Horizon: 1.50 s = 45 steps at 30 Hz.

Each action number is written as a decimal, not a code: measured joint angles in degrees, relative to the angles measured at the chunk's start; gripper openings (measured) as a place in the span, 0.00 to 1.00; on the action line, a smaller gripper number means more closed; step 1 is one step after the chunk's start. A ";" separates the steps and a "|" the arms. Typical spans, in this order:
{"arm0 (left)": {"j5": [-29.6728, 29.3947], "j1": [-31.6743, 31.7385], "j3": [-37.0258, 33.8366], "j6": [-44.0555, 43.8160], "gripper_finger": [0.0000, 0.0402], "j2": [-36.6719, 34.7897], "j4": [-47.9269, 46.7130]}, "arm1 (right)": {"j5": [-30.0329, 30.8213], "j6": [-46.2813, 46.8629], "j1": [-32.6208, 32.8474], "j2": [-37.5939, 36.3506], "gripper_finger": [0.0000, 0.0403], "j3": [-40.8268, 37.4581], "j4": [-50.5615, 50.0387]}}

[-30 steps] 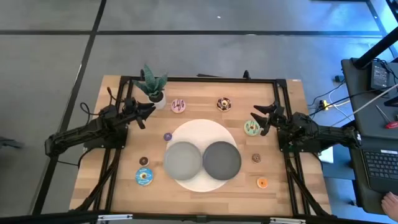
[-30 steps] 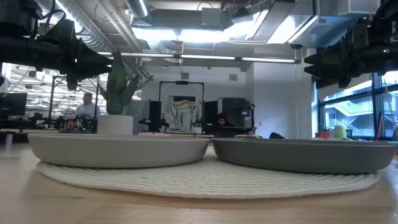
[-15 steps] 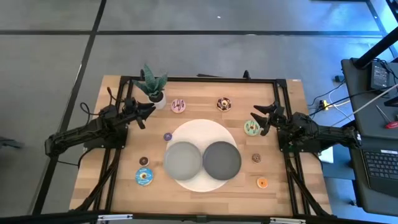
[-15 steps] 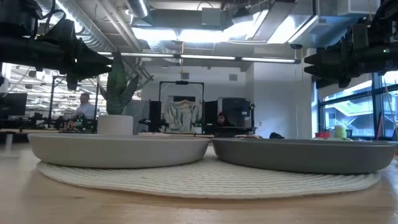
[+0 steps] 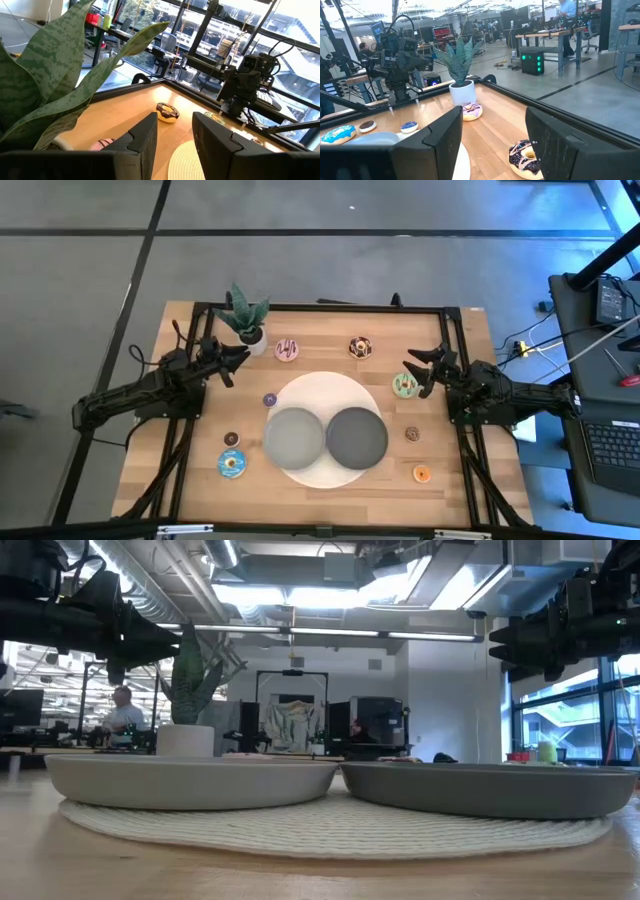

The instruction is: Pick & Place donuts

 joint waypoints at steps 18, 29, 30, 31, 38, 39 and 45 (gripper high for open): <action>0.00 -0.01 -0.01 0.00 0.30 -0.01 0.00 | 0.00 0.00 0.00 0.00 0.54 0.01 -0.01; 0.00 -0.01 0.01 0.00 0.30 0.00 -0.01 | -0.75 2.36 0.01 -0.02 0.54 0.00 0.00; 0.00 -0.01 0.01 0.00 0.30 0.00 -0.01 | -1.48 4.34 0.01 -0.02 0.54 0.00 0.00; 0.00 -0.02 -0.01 0.00 0.30 -0.01 0.00 | -2.31 6.82 0.01 -0.02 0.54 0.00 -0.02; 0.00 0.00 -0.01 0.00 0.30 -0.01 0.01 | -2.58 16.97 -0.01 -0.02 0.54 0.02 0.22; 0.00 -0.02 0.01 0.00 0.30 0.01 0.01 | -2.44 18.14 0.00 -0.02 0.54 0.01 0.22; 0.00 -0.01 -0.01 0.00 0.30 -0.01 0.00 | 2.31 22.69 -0.01 -0.02 0.59 0.01 0.38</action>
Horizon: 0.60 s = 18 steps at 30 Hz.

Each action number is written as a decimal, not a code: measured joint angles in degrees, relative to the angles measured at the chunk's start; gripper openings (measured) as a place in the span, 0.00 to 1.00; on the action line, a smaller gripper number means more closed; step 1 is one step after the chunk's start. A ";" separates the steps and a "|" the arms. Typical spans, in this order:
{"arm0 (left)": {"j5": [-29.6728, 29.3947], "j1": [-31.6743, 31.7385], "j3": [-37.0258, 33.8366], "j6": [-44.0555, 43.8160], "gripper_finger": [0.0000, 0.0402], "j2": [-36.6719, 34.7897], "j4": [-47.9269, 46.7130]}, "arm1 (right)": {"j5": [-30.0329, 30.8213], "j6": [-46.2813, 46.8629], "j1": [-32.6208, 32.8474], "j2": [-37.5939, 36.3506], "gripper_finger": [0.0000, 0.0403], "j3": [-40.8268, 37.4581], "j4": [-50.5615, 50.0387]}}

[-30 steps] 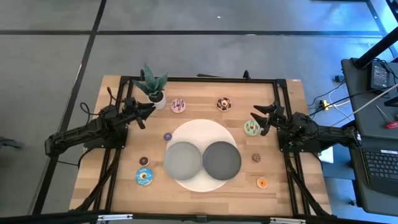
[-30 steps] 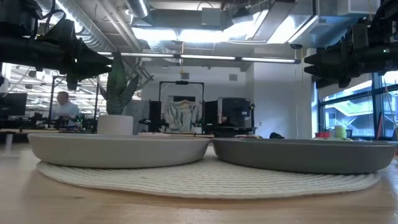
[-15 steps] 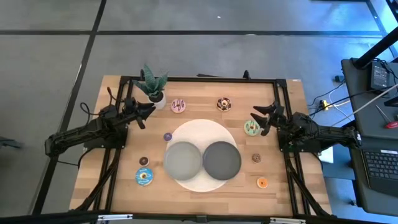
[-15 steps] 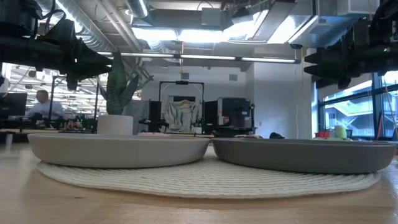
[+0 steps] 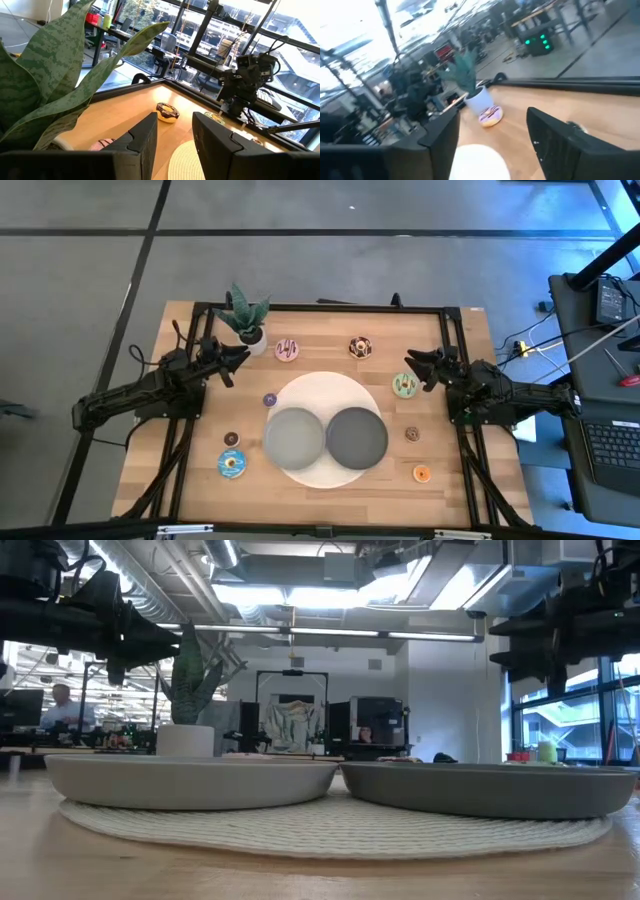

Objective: Pick & Place donuts
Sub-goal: Put the large blue donut on the dark gray plate

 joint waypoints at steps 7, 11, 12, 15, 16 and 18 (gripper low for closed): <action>0.00 -0.01 0.02 0.00 0.30 0.02 -0.01 | 7.08 -4.03 -0.02 0.00 0.77 -0.01 7.31; 0.00 0.01 -0.01 0.00 0.30 0.02 0.02 | 12.77 -18.27 -0.02 0.00 0.81 -0.01 13.99; 0.00 0.00 0.00 0.00 0.30 0.00 0.00 | 13.23 -20.36 -0.03 0.00 0.82 0.00 15.89; 0.00 0.01 0.02 0.00 0.30 0.00 0.02 | 13.32 -23.11 -0.04 0.00 0.82 0.01 21.94; 0.00 0.01 0.02 0.00 0.29 0.02 0.02 | 13.34 -24.06 -0.04 0.00 0.82 0.01 22.77; -0.29 0.00 0.00 -0.05 0.30 0.02 0.25 | 13.46 -25.65 -0.04 0.00 0.82 0.01 23.94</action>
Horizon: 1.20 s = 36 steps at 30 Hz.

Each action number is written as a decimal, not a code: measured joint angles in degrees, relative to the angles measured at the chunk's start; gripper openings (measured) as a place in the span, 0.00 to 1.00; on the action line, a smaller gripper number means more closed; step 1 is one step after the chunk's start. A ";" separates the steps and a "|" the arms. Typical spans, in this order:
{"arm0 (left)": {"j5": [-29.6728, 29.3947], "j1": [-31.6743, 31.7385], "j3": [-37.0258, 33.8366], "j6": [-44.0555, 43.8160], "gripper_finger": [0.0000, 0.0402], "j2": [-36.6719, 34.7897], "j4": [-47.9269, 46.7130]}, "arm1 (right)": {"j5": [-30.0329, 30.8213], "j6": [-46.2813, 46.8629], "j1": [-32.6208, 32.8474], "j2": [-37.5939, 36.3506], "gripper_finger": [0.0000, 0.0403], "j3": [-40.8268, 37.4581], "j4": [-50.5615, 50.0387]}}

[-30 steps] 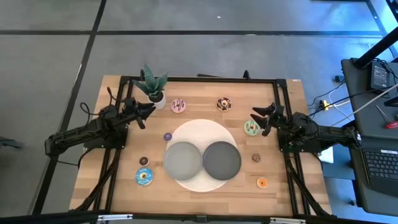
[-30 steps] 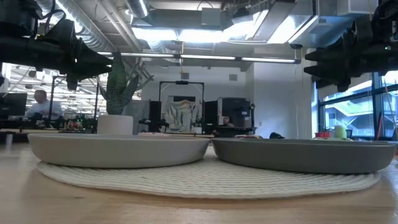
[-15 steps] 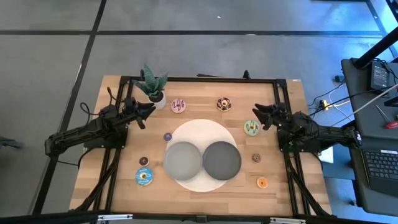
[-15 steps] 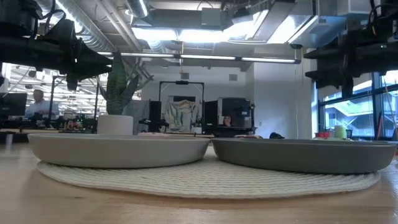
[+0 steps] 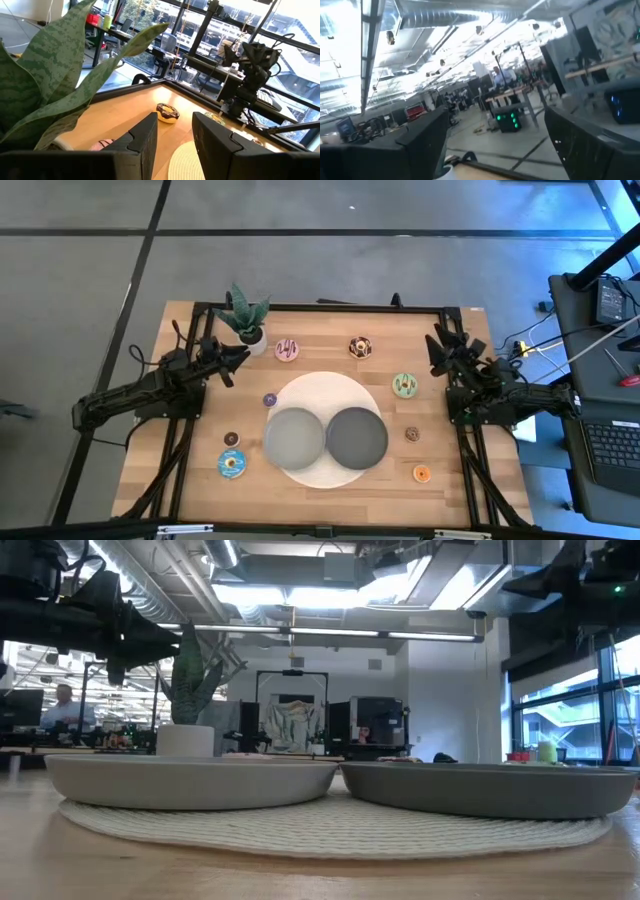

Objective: Pick & Place donuts
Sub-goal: Put the large blue donut on the dark gray plate

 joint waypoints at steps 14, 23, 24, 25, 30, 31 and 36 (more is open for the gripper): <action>-0.17 -0.02 0.02 -1.00 0.30 0.01 -0.04 | -0.42 15.17 0.00 0.17 0.82 0.68 -0.38; -1.80 0.01 -0.01 -0.98 0.30 0.01 0.02 | -2.01 7.45 0.02 18.39 0.82 18.80 -6.36; -1.79 0.00 0.01 -0.98 0.30 0.01 0.02 | -0.70 7.90 0.02 21.78 0.82 22.39 -9.77; -1.81 0.01 -0.01 -0.98 0.30 0.01 0.02 | 1.19 9.76 0.01 25.12 0.82 26.12 -14.75; -1.81 0.01 0.00 -0.98 0.30 0.01 0.02 | 4.24 32.63 -3.36 40.64 0.82 46.62 -54.36; -1.81 0.01 0.02 -0.98 0.30 0.01 0.02 | 1.31 37.56 -4.35 43.55 0.82 50.26 -63.36; -1.81 0.01 -0.01 -0.42 0.30 0.01 0.02 | -13.30 54.01 -8.14 56.17 0.82 59.22 -91.77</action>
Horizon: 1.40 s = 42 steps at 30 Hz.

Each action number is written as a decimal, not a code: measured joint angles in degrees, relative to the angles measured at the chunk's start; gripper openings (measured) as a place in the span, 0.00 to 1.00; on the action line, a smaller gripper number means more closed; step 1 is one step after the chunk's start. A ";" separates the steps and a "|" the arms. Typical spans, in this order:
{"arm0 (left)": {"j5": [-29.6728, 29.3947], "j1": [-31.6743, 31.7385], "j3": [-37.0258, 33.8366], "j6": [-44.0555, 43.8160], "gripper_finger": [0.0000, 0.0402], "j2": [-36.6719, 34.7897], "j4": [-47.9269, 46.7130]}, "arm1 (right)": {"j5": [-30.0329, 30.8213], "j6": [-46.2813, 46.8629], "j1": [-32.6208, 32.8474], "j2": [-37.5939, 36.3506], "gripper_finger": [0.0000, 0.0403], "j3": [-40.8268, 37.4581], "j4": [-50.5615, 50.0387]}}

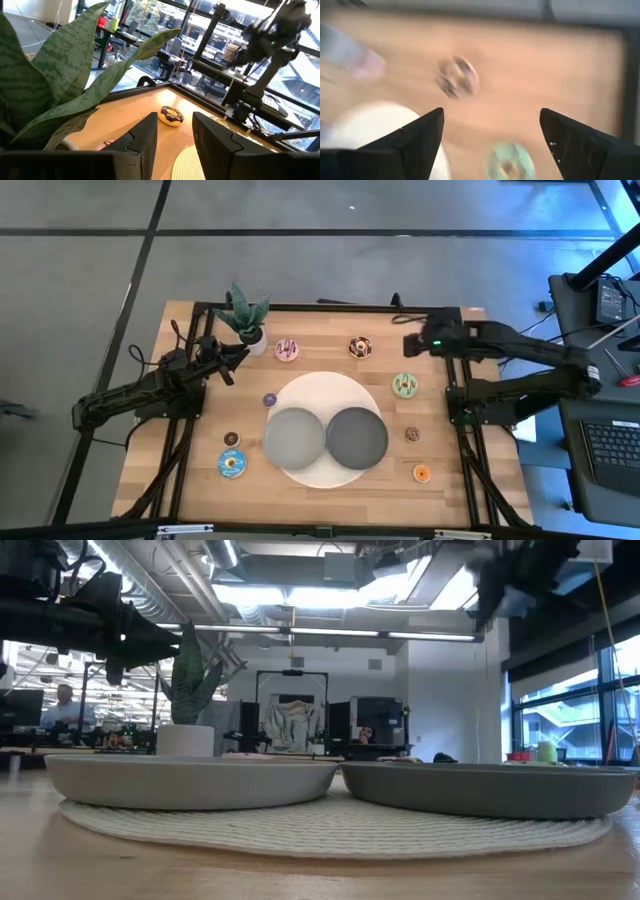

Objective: Pick & Place donuts
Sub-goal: Put the large blue donut on the dark gray plate

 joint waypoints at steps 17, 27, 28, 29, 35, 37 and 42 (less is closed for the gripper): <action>-0.02 -0.02 0.02 1.98 0.30 0.00 0.00 | -21.52 1.67 -3.65 14.53 0.82 -17.86 6.90; -0.02 0.00 0.02 1.95 0.30 0.00 0.00 | -19.98 3.27 -5.79 14.54 0.75 -24.35 12.98; -0.02 -0.02 0.02 1.95 0.30 0.00 0.00 | -19.95 3.40 -5.87 14.55 0.73 -24.81 13.34; -0.03 -0.01 0.02 1.92 0.30 0.00 0.00 | -19.85 3.40 -5.87 14.55 0.72 -25.24 13.86; -0.03 0.00 0.01 1.89 0.30 0.00 0.00 | -19.80 3.38 -5.87 14.55 0.63 -27.65 18.38; -0.04 -0.02 0.02 1.91 0.30 0.00 0.00 | -19.80 3.39 -5.87 14.55 0.61 -28.29 19.01; -0.04 0.00 0.00 1.93 0.30 -0.02 0.00 | -19.82 3.38 -5.87 14.53 0.54 -28.60 19.16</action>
